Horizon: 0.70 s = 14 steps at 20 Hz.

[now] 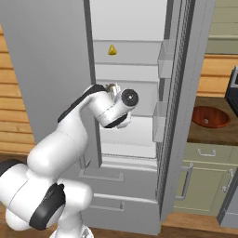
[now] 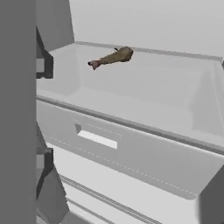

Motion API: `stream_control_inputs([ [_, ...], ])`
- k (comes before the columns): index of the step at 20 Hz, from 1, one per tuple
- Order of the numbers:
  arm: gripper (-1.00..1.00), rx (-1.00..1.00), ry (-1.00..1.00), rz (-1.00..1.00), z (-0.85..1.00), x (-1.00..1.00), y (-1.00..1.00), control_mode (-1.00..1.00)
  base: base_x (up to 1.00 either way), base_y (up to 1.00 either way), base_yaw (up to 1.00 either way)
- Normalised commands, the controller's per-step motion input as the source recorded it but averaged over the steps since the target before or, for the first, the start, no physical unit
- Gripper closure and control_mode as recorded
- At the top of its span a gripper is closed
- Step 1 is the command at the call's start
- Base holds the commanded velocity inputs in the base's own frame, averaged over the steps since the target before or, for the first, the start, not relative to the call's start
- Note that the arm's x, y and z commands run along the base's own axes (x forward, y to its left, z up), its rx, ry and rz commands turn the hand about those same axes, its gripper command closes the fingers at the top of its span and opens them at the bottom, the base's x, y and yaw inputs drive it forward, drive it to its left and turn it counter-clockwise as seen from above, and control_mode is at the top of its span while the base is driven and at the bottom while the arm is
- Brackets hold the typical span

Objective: Grab a lemon wedge from the fridge and one ice cube from the ice bowl, and put them in the glass of lemonade.

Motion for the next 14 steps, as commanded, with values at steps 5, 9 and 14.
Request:
stream_control_inputs([
  [5,-1.0,0.2,0.0,0.24,0.1,0.18,0.0,-1.0,0.0,0.0,0.0],
  [9,-1.0,0.07,0.0,0.24,0.25,-0.15,0.16,-1.0,0.0,0.0,0.0],
  [14,-1.0,0.01,-0.01,0.16,0.09,-0.2,0.45,-1.0,0.0,0.0,0.0],
])
